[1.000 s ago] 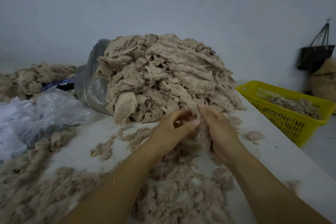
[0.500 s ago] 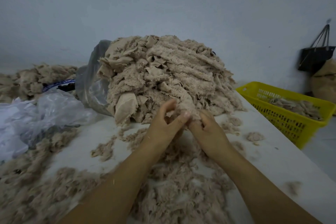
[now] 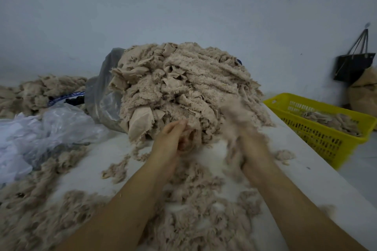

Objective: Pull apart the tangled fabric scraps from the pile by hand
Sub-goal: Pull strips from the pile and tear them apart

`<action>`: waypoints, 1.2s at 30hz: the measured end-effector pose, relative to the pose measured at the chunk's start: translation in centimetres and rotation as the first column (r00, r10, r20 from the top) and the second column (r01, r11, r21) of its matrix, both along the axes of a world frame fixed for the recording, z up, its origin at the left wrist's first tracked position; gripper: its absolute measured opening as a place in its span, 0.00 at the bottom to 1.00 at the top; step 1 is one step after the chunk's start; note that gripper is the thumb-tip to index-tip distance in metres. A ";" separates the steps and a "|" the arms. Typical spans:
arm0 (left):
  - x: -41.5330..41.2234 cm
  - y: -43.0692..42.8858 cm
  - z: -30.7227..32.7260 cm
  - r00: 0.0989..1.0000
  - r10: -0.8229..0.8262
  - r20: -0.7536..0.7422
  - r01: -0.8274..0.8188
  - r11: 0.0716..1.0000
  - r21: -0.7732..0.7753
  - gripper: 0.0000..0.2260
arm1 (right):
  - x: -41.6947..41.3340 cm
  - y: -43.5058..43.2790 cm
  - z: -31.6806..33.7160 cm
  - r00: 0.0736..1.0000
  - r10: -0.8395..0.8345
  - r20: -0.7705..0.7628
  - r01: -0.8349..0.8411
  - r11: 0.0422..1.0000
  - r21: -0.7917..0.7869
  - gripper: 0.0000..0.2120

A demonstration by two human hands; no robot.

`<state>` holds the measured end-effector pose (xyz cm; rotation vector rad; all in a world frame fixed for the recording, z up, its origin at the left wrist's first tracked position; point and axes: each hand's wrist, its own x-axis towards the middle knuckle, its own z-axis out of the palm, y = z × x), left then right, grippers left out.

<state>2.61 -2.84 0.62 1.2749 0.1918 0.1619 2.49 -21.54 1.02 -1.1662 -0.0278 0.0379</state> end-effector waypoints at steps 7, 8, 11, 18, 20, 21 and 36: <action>4.4 -1.8 -1.5 0.978 -0.042 -0.206 0.055 0.997 0.058 0.07 | 1.3 -1.0 -1.2 0.993 -0.055 -0.102 0.087 0.937 0.338 0.39; 4.8 -2.2 -1.6 0.978 -0.037 -0.205 0.056 0.994 0.091 0.07 | 1.2 -0.6 -1.3 0.995 -0.034 -0.091 0.057 0.961 0.269 0.37; 5.1 -2.4 -1.5 0.989 0.030 -0.145 0.005 0.973 0.233 0.10 | 1.2 -0.2 -1.7 0.998 -0.042 -0.055 0.047 0.995 0.091 0.27; -2.0 -4.3 -0.2 0.879 -0.472 0.075 0.142 0.409 0.902 0.12 | 0.8 1.2 -2.4 0.970 0.186 -0.154 -0.213 0.959 -0.186 0.18; -3.4 -4.3 -0.2 0.792 -0.607 0.063 0.208 0.365 0.908 0.14 | 0.6 1.2 -2.1 0.952 0.236 -0.193 -0.270 0.946 -0.178 0.15; -3.8 -4.0 -0.2 0.752 -0.656 0.056 0.248 0.361 0.899 0.15 | 0.5 1.2 -2.0 0.953 0.227 -0.201 -0.262 0.950 -0.170 0.14; -2.5 -0.2 -1.1 0.965 -0.251 0.069 0.144 0.737 0.661 0.10 | -2.3 2.1 0.2 0.893 0.431 0.127 -0.357 0.852 -0.384 0.14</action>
